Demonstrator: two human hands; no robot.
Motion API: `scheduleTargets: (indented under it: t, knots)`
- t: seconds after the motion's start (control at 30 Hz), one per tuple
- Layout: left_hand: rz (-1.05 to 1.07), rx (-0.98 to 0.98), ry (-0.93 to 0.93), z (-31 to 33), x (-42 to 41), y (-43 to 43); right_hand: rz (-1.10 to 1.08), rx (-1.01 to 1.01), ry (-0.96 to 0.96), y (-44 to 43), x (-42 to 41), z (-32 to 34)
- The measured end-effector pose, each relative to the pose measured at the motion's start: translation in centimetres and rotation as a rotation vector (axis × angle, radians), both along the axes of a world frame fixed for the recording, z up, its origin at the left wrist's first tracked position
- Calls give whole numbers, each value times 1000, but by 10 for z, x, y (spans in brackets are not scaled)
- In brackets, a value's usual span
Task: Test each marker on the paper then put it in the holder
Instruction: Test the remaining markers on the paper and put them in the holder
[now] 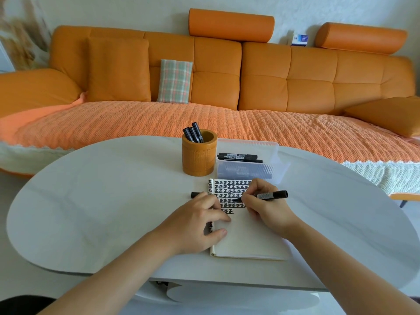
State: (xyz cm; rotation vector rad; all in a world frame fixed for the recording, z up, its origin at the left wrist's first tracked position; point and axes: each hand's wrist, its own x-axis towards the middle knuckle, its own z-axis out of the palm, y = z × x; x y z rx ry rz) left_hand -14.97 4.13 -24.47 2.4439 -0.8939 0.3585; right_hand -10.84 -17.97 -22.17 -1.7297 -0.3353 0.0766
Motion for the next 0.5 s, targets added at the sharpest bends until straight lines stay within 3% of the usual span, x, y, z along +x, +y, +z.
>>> scheduleTargets:
  t: [0.17, 0.33, 0.5]
  knots:
    - [11, -44, 2, 6, 7, 5, -10, -27, -51, 3, 2, 2]
    - [210, -59, -141, 15, 30, 24, 63, -131, -156, -1, 7, 14]
    - [308, 39, -64, 10, 42, 38, 149, -36, 80, -1, 13, 29]
